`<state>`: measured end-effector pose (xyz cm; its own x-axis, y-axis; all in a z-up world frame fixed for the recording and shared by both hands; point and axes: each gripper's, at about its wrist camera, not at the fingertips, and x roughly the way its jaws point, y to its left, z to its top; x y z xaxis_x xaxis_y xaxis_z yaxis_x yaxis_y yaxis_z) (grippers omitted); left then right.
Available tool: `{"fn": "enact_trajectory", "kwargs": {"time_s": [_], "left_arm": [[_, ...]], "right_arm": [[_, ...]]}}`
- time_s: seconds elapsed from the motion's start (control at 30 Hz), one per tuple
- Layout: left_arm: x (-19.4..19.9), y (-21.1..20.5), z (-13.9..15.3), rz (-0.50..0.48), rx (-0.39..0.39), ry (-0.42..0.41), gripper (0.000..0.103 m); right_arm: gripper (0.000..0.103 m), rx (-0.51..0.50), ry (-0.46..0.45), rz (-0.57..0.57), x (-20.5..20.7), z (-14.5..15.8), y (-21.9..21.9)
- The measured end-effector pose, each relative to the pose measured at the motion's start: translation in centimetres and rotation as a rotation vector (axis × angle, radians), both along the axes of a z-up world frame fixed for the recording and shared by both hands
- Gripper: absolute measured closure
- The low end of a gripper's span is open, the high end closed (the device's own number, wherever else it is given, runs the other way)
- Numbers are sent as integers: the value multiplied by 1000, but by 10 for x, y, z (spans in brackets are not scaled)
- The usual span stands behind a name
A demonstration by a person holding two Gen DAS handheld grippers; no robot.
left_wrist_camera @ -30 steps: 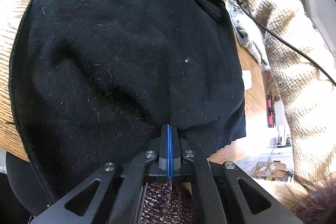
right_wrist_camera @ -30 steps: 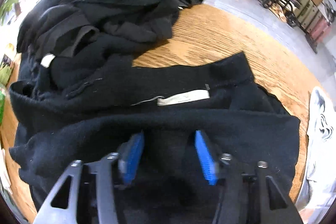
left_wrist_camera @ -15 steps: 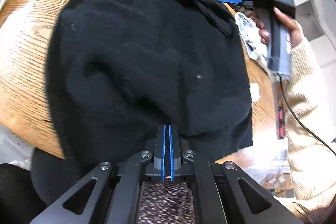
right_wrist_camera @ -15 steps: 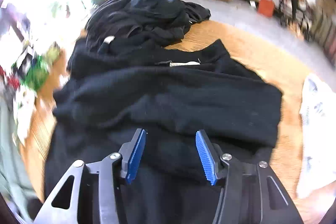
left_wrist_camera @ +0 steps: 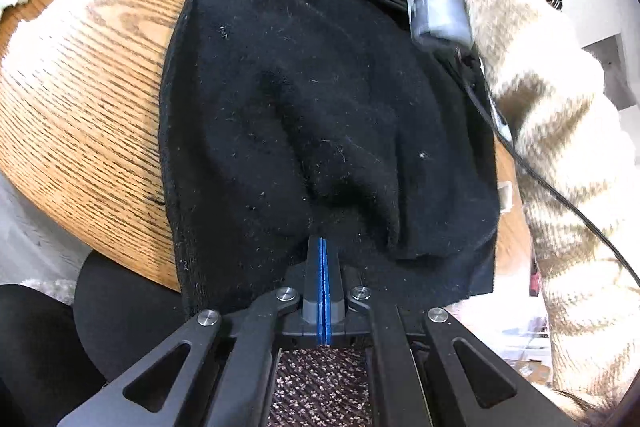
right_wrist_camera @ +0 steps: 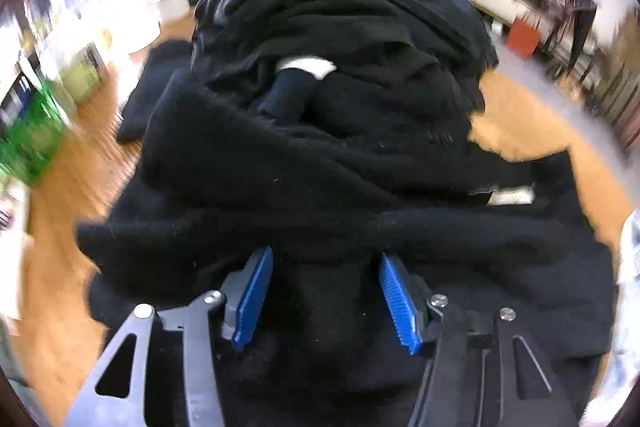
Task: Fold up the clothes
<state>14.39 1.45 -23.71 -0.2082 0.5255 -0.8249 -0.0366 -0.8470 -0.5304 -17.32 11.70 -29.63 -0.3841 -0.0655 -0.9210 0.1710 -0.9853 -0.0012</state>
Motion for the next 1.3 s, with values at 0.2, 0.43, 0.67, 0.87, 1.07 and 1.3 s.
{"fn": "enact_trajectory", "kwargs": {"time_s": [0.2,0.43,0.67,0.87,1.07,1.3], "left_arm": [[2,3,1,-15,-15,24,100],[6,-12,17,2,10,95,99],[-41,-25,45,44,-178,238,99],[-73,2,22,5,-313,143,99],[-77,23,2,-27,-390,149,99],[-79,0,2,22,-333,157,99]], "right_arm": [[36,23,-23,-17,-23,-4,-7],[57,-175,27,72,14,12,26],[52,-122,153,76,207,58,141],[61,-151,27,-50,295,24,207],[61,-223,-27,-26,330,-6,198],[71,-115,-65,-62,341,-14,194]]}}
